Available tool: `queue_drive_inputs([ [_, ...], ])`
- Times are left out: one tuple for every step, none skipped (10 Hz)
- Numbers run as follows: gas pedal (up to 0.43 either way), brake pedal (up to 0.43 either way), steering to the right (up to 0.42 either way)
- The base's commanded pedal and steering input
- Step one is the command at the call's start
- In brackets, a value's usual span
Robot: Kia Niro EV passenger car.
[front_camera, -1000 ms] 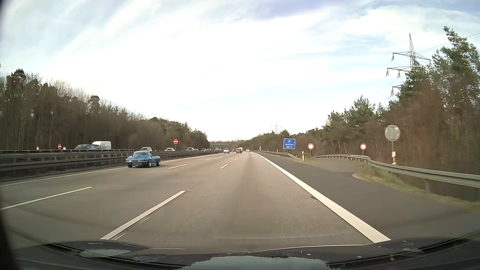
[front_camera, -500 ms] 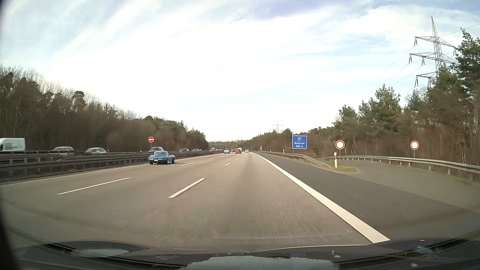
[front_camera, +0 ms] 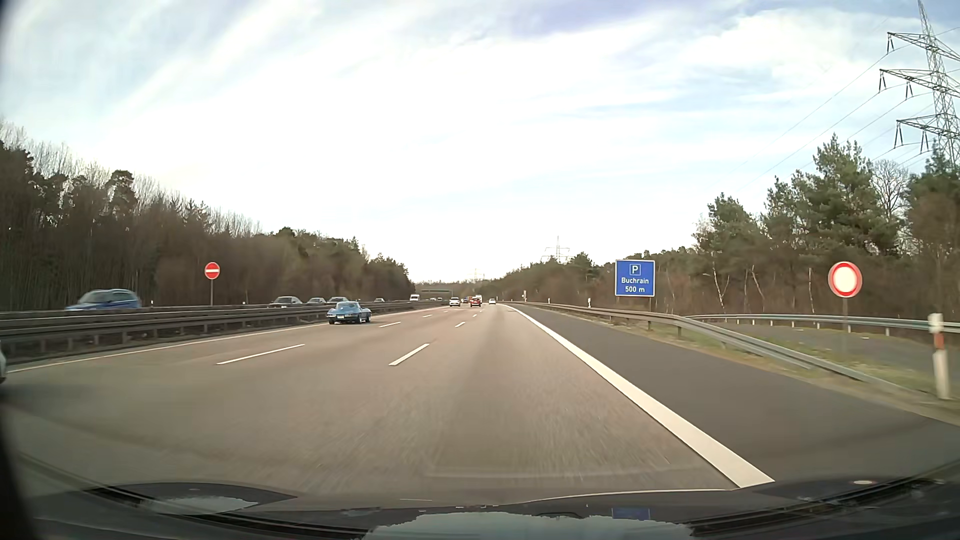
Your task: Follow the waypoints while adhering to traffic rules and regulations
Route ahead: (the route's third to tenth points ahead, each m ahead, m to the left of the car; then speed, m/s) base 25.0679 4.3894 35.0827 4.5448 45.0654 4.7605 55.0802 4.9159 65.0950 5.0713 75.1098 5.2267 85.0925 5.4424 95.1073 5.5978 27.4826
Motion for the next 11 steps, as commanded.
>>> queue_drive_inputs([
  [0.220,0.000,-0.003],
  [0.220,0.000,-0.003],
  [0.220,0.000,-0.004],
  [0.220,0.000,-0.005],
  [0.220,0.000,-0.004],
  [0.220,0.000,-0.004],
  [0.220,0.000,-0.004],
  [0.220,0.000,-0.003],
  [0.220,0.000,-0.001],
  [0.220,0.000,-0.002],
  [0.220,0.000,-0.002],
])
